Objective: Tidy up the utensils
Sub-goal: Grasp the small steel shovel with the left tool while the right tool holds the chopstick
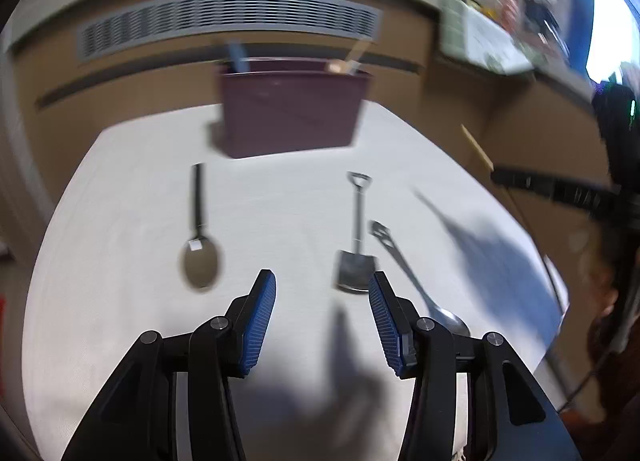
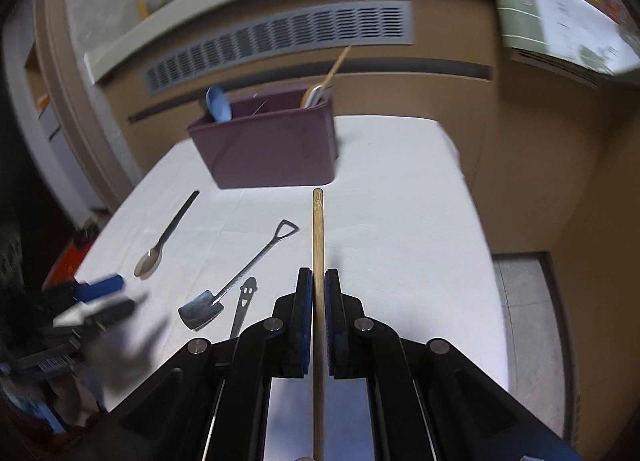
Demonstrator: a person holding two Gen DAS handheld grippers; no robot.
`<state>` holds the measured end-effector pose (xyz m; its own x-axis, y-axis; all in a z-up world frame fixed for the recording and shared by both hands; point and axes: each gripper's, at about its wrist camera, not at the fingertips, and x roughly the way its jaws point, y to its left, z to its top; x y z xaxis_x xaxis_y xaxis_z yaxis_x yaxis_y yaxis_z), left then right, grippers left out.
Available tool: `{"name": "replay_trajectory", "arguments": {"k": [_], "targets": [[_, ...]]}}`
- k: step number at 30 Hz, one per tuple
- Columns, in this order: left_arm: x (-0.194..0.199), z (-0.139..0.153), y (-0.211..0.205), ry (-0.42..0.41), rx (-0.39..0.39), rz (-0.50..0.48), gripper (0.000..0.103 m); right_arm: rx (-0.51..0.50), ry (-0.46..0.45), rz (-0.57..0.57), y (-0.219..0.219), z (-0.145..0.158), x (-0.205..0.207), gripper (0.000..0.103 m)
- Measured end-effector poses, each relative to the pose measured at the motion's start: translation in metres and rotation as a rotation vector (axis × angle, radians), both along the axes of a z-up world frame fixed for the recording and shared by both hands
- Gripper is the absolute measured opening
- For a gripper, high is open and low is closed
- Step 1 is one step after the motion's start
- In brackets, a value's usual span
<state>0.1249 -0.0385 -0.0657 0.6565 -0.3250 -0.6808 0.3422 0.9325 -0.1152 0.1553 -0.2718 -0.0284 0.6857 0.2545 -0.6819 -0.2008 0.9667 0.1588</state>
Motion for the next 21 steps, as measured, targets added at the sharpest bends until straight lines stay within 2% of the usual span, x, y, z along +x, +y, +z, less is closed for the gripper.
{"name": "replay_trajectory", "arguments": {"k": [4, 11, 15, 20, 21], "targets": [[0.006, -0.01, -0.024, 0.028, 0.042, -0.01, 0.049, 0.004, -0.012, -0.016, -0.007, -0.002, -0.015, 0.004], [0.018, -0.016, -0.035, 0.058, 0.077, 0.016, 0.049, 0.013, -0.007, -0.018, -0.011, -0.01, -0.031, 0.004], [0.02, -0.021, -0.033, 0.061, 0.06, 0.03, 0.049, 0.009, -0.012, -0.039, -0.015, -0.013, -0.032, 0.005], [0.02, -0.022, -0.034, 0.075, -0.013, -0.015, 0.049, 0.018, 0.004, -0.042, -0.016, -0.017, -0.03, 0.005], [0.02, -0.023, -0.036, 0.074, 0.001, -0.013, 0.049, 0.019, 0.003, -0.041, -0.016, -0.018, -0.03, 0.005]]}}
